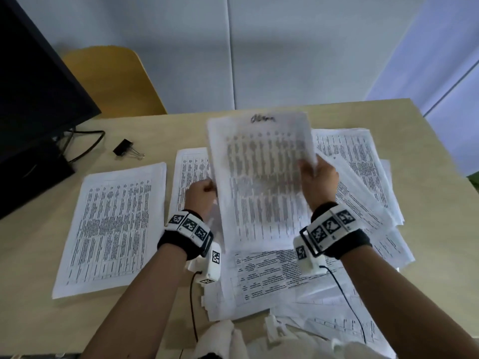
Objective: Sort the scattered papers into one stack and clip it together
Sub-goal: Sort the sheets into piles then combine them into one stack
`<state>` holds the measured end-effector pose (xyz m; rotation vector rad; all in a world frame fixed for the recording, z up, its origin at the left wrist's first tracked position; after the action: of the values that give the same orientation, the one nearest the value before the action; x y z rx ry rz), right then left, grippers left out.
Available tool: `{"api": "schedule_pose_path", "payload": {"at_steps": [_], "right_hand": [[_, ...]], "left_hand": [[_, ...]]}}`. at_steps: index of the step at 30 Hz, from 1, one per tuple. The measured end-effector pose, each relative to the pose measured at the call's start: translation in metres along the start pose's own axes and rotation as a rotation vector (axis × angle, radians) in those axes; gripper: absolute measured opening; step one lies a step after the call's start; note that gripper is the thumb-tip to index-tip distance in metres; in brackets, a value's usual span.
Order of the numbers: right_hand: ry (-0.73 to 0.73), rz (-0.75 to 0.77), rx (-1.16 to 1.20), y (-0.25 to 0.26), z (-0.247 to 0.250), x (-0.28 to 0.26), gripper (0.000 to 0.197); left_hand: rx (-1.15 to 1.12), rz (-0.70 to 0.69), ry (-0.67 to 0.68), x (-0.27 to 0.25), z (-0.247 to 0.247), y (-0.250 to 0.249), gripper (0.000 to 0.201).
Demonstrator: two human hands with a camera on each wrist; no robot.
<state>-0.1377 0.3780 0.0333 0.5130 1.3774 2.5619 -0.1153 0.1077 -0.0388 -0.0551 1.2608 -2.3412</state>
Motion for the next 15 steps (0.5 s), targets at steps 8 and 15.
{"api": "schedule_pose_path", "payload": {"at_steps": [8,15], "right_hand": [[-0.345,0.007,0.085,0.011,0.066,0.043,0.019],[-0.427,-0.111,0.318,-0.004,0.076,0.046,0.019]], "left_hand": [[0.814,-0.359,0.461,-0.039,-0.089,-0.014,0.085],[0.703,-0.312,0.507,-0.039,-0.088,-0.017,0.056]]}}
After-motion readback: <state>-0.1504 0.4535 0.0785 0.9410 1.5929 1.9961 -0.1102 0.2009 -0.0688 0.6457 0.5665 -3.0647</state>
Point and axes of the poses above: each hand's wrist, its own x-axis towards the middle knuckle, its own z-axis out of the back of the hand, y = z × x, the point moved 8 cm from there along x, towards the middle knuckle, and after that the axes turned 8 degrees about -y, right-handed, at the moved point
